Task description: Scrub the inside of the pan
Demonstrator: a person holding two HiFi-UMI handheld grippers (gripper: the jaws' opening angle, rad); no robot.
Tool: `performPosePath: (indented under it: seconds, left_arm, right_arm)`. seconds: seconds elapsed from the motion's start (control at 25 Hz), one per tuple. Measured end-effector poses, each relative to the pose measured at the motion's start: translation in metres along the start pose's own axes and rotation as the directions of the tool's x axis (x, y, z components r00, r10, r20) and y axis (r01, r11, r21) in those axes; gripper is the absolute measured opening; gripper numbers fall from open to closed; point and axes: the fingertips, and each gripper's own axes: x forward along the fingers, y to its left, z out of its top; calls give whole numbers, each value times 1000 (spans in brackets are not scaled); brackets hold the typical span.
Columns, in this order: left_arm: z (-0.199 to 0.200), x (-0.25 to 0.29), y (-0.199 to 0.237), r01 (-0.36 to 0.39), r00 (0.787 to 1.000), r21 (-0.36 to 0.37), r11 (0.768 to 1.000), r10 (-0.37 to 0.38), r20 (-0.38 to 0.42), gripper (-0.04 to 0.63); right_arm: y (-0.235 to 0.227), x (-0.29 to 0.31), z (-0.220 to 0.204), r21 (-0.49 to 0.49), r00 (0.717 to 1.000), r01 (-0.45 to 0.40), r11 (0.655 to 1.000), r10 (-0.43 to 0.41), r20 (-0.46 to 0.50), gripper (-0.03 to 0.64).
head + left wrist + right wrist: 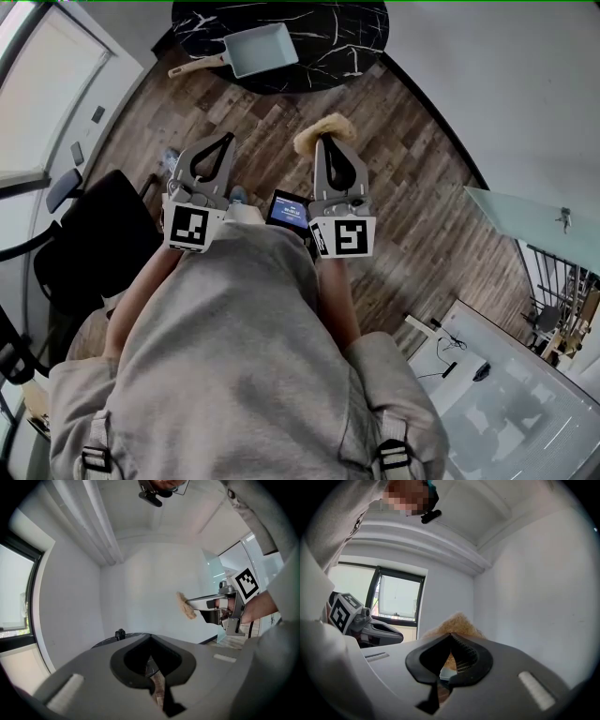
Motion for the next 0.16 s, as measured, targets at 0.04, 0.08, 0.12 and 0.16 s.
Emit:
performPosePath:
  seconds: [0.04, 0.08, 0.12, 0.16]
  left_arm:
    - [0, 0, -1, 4, 1000, 0, 1000, -4, -3, 2]
    - [0, 0, -3, 7, 1000, -1, 1000, -7, -7, 2]
    - [-1, -1, -5, 12, 1000, -6, 1000, -12, -12, 2]
    - [-1, -1, -7, 16, 1000, -11, 1000, -16, -19, 2]
  right_arm:
    - [0, 0, -1, 0, 1000, -2, 1000, 2, -3, 20]
    - [0, 0, -2, 1, 1000, -4, 1000, 4, -5, 20]
    - [0, -1, -2, 1, 1000, -7, 1000, 7, -8, 20]
    - [1, -1, -3, 1, 1000, -10, 1000, 10, -11, 20]
